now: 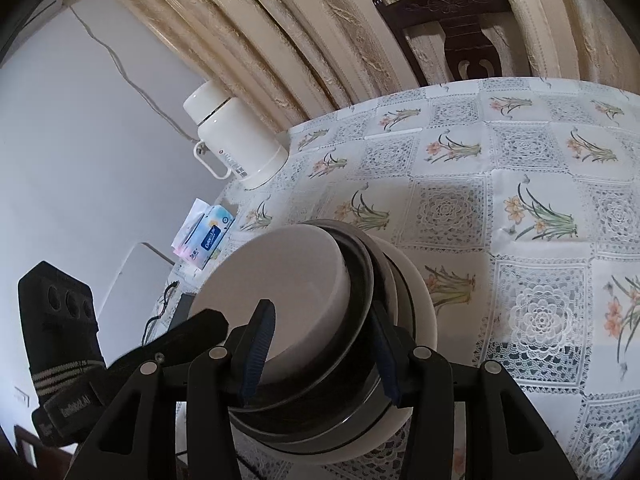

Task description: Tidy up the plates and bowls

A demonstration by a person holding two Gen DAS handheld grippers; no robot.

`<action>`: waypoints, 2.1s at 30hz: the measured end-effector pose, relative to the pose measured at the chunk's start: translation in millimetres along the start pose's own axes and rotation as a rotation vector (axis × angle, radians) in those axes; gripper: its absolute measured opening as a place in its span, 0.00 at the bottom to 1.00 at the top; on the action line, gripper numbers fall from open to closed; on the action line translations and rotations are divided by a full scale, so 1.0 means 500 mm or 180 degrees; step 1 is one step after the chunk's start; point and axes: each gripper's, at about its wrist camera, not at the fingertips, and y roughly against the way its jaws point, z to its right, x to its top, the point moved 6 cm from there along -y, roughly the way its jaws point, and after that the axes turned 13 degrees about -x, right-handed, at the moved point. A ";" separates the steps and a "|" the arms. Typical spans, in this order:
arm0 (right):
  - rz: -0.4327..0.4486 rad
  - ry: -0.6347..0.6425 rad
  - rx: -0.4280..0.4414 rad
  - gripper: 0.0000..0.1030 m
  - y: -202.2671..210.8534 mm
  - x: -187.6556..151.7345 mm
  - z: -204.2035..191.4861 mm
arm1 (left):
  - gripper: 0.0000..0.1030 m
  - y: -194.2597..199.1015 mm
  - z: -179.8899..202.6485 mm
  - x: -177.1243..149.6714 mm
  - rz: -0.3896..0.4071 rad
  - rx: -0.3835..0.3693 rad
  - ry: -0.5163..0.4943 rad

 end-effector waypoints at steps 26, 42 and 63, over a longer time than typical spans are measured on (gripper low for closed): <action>0.0111 -0.0176 0.0048 0.49 0.032 0.021 0.026 | 0.88 0.066 -0.023 0.044 0.0131 -0.0215 0.0301; 0.0182 -0.0154 -0.0156 0.52 0.056 -0.051 0.065 | 0.88 0.105 -0.036 -0.013 0.0330 0.0548 -0.0167; 0.0542 0.0212 -0.0555 0.65 0.128 -0.180 0.057 | 0.96 0.128 0.074 -0.123 0.0547 0.1206 -0.1357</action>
